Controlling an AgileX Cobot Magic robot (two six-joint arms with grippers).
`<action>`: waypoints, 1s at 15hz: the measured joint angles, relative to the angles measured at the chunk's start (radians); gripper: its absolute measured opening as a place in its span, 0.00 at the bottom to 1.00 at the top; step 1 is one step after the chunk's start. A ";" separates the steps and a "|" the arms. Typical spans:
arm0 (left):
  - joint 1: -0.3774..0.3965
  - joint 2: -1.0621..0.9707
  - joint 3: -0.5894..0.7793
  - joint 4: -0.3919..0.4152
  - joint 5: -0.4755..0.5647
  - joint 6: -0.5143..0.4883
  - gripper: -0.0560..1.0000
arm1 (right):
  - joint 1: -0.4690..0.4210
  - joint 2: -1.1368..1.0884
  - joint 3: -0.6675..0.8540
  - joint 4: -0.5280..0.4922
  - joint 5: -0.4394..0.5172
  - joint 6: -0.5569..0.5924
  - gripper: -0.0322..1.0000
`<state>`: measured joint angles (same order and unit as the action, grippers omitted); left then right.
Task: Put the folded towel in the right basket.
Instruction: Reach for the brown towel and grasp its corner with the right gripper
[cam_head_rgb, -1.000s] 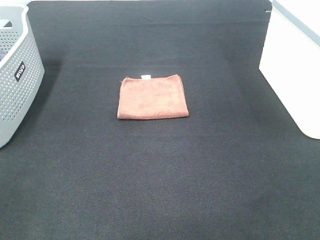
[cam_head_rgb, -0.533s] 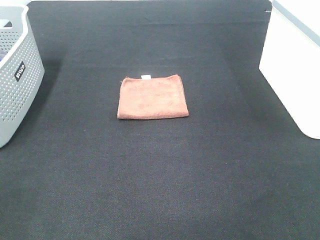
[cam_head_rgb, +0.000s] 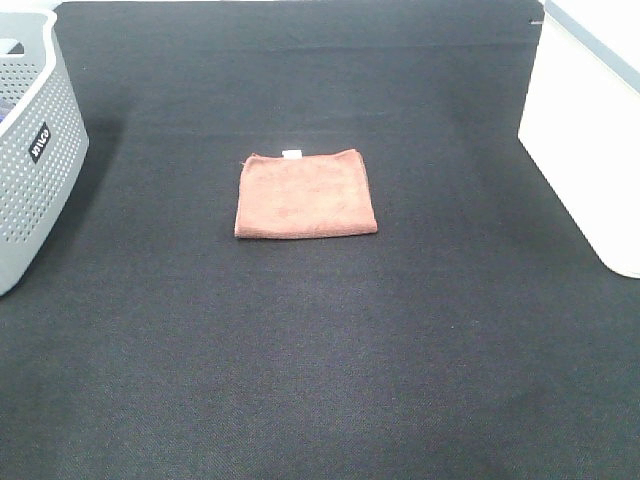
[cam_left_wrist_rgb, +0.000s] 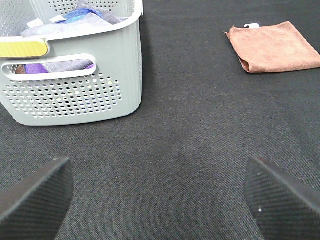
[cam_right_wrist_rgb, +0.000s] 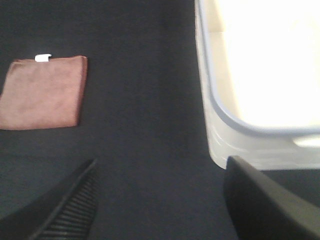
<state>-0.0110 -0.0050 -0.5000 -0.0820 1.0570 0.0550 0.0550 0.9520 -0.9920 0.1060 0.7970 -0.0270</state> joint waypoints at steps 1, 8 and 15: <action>0.000 0.000 0.000 0.000 0.000 0.000 0.88 | 0.000 0.083 -0.067 0.059 0.009 -0.028 0.67; 0.000 0.000 0.000 0.000 0.000 0.000 0.88 | 0.090 0.634 -0.400 0.326 0.119 -0.239 0.67; 0.000 0.000 0.000 0.000 0.000 0.000 0.88 | 0.208 0.993 -0.583 0.405 0.113 -0.253 0.67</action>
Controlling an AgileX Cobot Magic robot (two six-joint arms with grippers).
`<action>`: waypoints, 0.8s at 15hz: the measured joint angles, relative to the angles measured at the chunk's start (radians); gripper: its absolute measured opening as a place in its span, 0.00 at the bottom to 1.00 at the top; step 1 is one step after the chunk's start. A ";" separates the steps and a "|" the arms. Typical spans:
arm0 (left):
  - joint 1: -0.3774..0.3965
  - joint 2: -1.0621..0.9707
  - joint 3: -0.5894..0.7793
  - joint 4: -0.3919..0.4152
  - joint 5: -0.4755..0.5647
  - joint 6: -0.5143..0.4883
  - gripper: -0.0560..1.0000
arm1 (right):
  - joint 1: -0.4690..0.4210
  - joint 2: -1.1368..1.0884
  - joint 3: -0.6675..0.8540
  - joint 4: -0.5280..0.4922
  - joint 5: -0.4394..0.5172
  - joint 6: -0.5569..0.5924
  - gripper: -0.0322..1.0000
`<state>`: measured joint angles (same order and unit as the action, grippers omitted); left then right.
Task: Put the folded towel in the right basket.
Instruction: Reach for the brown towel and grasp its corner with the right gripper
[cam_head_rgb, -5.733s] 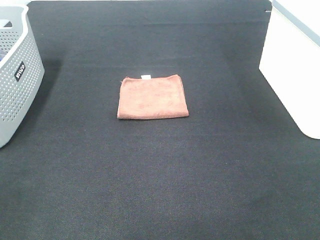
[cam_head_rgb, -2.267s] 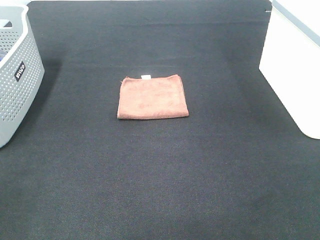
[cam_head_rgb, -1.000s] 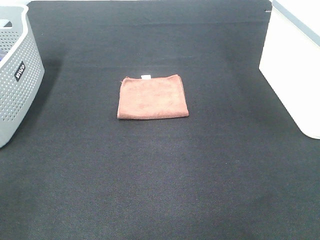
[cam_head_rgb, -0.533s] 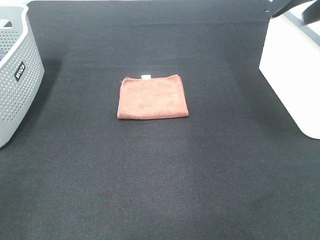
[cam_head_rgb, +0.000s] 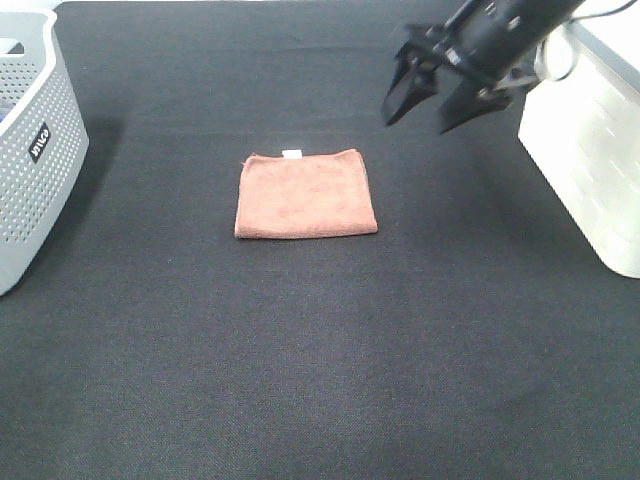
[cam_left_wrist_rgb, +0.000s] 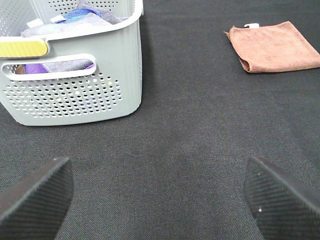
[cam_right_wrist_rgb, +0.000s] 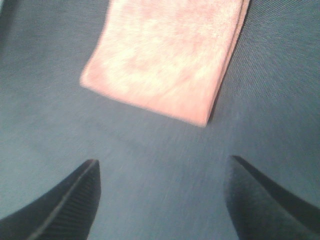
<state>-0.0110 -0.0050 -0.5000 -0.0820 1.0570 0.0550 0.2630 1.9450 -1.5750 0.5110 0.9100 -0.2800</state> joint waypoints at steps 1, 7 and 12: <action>0.000 0.000 0.000 0.000 0.000 0.000 0.88 | 0.000 0.060 -0.046 0.007 0.015 -0.006 0.67; 0.000 0.000 0.000 0.000 0.000 0.000 0.88 | 0.000 0.329 -0.307 0.086 0.118 -0.025 0.77; 0.000 0.000 0.000 0.000 0.000 0.000 0.88 | 0.000 0.507 -0.419 0.128 0.133 -0.030 0.79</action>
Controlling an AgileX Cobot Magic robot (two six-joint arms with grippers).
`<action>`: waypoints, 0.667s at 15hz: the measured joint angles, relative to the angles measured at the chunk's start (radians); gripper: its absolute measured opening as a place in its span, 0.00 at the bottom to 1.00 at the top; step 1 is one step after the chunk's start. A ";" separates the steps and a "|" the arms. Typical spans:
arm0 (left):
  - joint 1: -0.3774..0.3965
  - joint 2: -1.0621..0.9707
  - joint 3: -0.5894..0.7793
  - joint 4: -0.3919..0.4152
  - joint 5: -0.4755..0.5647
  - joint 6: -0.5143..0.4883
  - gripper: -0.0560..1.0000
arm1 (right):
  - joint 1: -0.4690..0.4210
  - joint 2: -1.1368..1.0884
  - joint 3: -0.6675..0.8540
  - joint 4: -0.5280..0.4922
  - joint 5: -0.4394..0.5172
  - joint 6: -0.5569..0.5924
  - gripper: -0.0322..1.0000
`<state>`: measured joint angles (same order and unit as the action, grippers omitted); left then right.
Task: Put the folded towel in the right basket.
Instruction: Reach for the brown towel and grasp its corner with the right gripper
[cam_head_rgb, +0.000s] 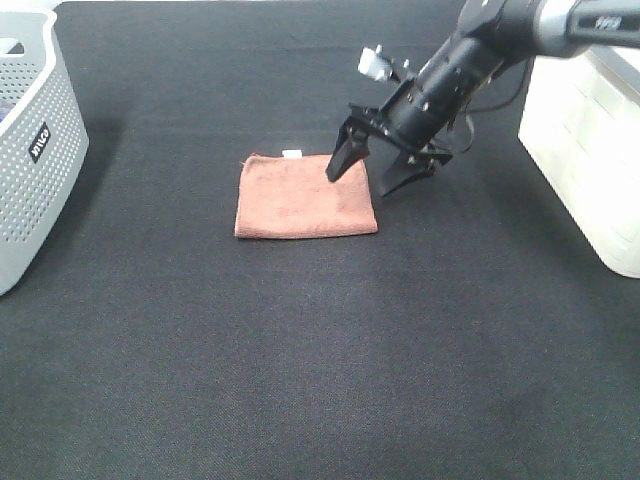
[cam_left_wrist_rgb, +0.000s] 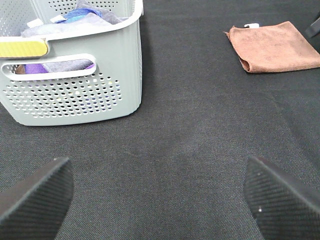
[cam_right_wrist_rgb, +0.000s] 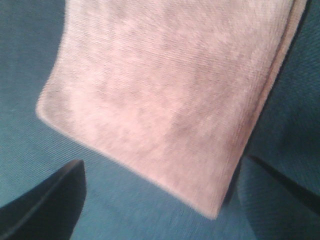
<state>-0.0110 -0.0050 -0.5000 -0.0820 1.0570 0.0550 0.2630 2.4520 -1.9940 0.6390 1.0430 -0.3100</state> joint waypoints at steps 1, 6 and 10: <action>0.000 0.000 0.000 0.000 0.000 0.000 0.88 | 0.000 0.016 -0.004 0.000 -0.007 -0.007 0.79; 0.000 0.000 0.000 0.000 0.000 0.000 0.88 | 0.000 0.056 -0.008 0.009 -0.068 -0.017 0.78; 0.000 0.000 0.000 0.000 0.000 0.000 0.88 | 0.000 0.072 -0.017 0.055 -0.073 -0.034 0.71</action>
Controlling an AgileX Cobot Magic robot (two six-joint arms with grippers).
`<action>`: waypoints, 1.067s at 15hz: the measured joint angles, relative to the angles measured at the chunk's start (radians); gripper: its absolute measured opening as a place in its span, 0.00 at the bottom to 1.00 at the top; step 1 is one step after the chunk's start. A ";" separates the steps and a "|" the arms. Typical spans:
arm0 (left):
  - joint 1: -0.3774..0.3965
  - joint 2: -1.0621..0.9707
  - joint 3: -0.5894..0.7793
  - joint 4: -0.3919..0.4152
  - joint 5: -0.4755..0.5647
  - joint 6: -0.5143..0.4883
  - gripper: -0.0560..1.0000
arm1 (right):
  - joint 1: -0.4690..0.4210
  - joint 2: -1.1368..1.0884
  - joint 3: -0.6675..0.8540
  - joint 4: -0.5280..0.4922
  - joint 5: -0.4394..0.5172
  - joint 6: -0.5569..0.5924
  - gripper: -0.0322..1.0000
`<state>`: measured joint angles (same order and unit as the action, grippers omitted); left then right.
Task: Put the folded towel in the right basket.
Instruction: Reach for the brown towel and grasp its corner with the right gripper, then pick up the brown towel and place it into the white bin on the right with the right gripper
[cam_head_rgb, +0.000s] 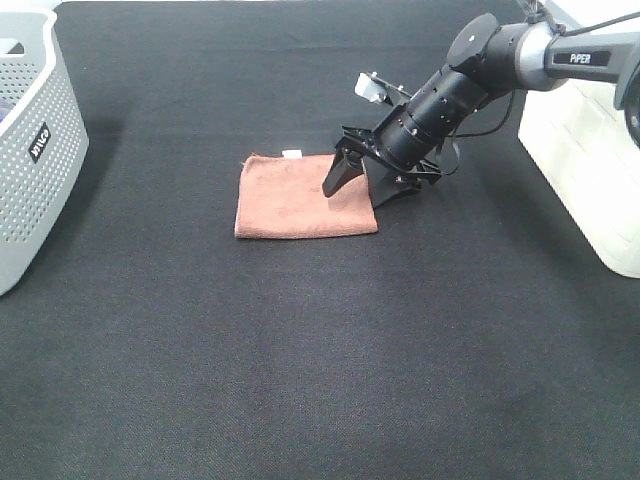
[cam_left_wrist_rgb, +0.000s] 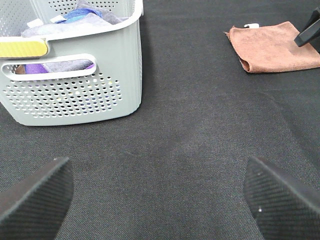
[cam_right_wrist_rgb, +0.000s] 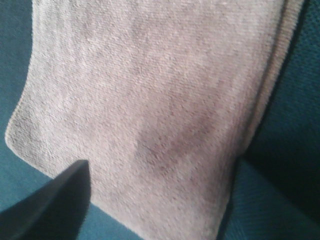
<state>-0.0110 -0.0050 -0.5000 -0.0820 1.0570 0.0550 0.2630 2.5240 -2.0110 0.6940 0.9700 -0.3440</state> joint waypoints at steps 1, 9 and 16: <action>0.000 0.000 0.000 0.000 0.000 0.000 0.88 | 0.000 0.005 0.000 0.016 -0.003 -0.009 0.63; 0.000 0.000 0.000 0.000 0.000 0.000 0.88 | 0.000 0.020 0.000 0.030 -0.003 -0.013 0.04; 0.000 0.000 0.000 0.000 0.000 0.000 0.88 | 0.000 -0.164 0.002 0.002 0.112 -0.013 0.04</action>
<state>-0.0110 -0.0050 -0.5000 -0.0820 1.0570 0.0550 0.2630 2.3600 -2.0090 0.6960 1.0820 -0.3570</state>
